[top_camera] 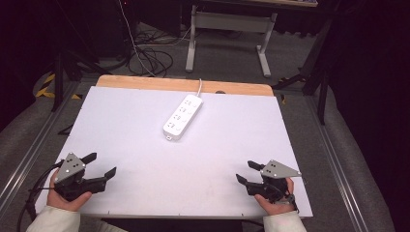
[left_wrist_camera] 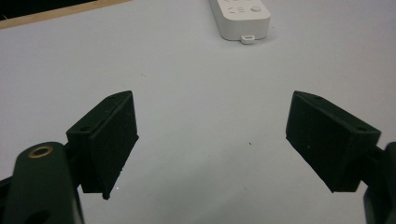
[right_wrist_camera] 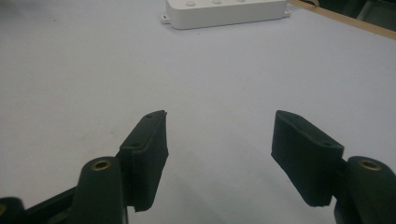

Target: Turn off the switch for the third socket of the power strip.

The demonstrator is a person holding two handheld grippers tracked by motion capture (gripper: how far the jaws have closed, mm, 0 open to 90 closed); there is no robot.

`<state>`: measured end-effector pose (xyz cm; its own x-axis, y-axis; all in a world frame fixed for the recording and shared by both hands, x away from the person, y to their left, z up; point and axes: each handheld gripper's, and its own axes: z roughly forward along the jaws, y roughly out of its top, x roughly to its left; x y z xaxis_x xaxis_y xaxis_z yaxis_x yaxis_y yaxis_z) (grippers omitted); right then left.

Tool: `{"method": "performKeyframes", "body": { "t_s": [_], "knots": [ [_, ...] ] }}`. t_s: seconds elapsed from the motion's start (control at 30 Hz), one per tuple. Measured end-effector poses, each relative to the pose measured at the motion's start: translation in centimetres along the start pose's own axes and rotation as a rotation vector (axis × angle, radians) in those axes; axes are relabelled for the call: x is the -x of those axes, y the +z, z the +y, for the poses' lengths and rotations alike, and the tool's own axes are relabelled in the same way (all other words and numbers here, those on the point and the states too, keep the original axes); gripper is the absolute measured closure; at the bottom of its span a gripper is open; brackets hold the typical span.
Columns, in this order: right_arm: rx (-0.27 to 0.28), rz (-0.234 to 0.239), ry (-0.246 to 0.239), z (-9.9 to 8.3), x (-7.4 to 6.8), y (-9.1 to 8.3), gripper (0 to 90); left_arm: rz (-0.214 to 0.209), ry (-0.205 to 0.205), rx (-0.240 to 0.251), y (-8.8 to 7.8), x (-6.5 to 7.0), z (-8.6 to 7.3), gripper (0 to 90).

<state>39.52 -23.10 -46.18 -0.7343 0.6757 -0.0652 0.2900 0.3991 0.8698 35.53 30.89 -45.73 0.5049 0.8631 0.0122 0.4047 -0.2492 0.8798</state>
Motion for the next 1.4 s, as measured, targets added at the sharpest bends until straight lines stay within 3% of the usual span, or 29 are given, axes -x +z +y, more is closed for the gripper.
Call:
{"method": "performKeyframes", "body": {
  "t_s": [0.3,0.6,0.97,1.17,1.4],
  "knots": [
    [0.000,-0.003,-0.003,0.0,0.0,0.0,36.3,0.023,0.024,-0.012,0.0,0.2,0.1,17.1],
    [0.004,0.007,-0.002,0.0,0.0,-0.1,35.0,0.014,0.011,-0.008,0.0,0.2,0.2,15.9],
    [-0.001,0.008,-0.003,0.0,0.0,0.0,34.9,0.034,0.022,-0.022,0.0,0.2,0.5,16.0],
    [-0.002,0.006,-0.003,0.0,0.0,0.0,34.9,0.006,-0.011,-0.027,0.0,0.2,1.2,14.0],
    [-0.004,0.007,-0.005,-0.1,-0.1,0.1,34.9,-0.007,0.007,-0.034,0.0,0.5,2.4,17.3]
  ]
}}
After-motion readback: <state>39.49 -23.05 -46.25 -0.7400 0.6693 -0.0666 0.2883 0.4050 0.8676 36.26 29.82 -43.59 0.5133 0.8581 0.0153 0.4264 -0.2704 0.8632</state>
